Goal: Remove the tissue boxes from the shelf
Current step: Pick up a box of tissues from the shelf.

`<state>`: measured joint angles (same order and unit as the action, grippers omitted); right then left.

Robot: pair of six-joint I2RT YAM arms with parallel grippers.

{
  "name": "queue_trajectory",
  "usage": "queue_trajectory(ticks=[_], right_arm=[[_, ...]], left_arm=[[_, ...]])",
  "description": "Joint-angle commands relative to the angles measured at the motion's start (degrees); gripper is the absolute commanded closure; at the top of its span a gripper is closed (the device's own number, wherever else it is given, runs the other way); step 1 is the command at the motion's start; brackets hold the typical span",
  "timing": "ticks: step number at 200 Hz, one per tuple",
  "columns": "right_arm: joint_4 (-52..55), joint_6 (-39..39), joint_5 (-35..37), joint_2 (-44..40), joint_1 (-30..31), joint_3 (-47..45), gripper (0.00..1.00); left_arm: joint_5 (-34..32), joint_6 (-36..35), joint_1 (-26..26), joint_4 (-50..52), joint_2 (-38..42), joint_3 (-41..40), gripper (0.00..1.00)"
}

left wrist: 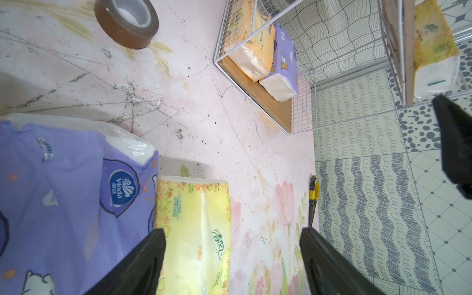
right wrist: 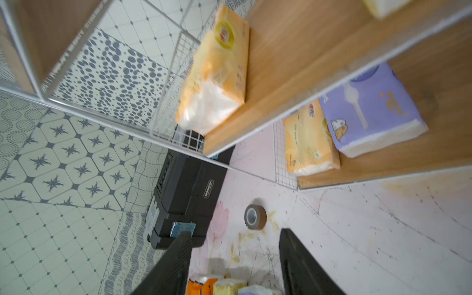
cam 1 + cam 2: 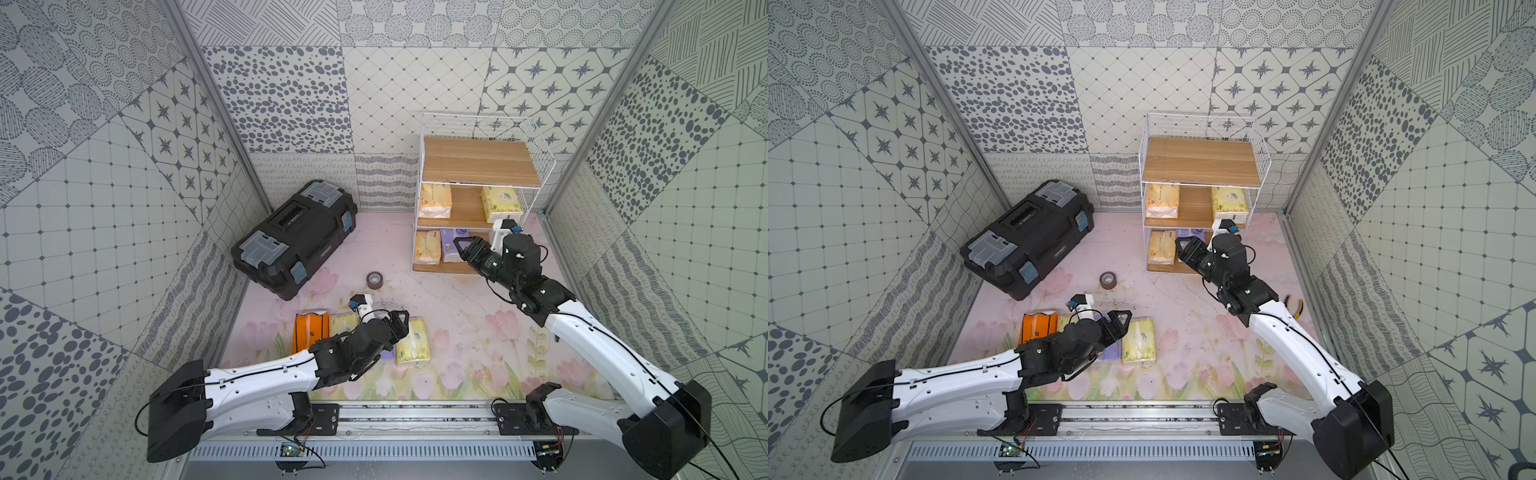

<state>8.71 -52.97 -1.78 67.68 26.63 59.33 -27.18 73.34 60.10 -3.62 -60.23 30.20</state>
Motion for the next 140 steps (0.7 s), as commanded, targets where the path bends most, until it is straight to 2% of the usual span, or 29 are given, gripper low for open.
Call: queue_trajectory(ticks=[1, 26, 92, 140], right_arm=[[-2.9, 3.1, 3.7, 4.3, -0.4, 4.8, 0.44], [-6.6, 2.7, 7.2, 9.2, -0.5, 8.3, 0.47], [-11.5, 0.5, 11.2, 18.5, -0.7, 14.5, 0.52], [-13.7, -1.1, 10.8, 21.9, -1.0, 16.4, 0.55]], left_arm=[[-0.1, 0.0, -0.6, -3.9, 0.1, -0.3, 0.12], [0.2, 0.3, -0.6, -4.1, 0.1, -0.2, 0.12], [0.9, 0.6, -0.6, -4.2, 0.7, -0.4, 0.12], [1.6, 0.8, -0.6, -4.2, 0.8, -0.4, 0.12]])
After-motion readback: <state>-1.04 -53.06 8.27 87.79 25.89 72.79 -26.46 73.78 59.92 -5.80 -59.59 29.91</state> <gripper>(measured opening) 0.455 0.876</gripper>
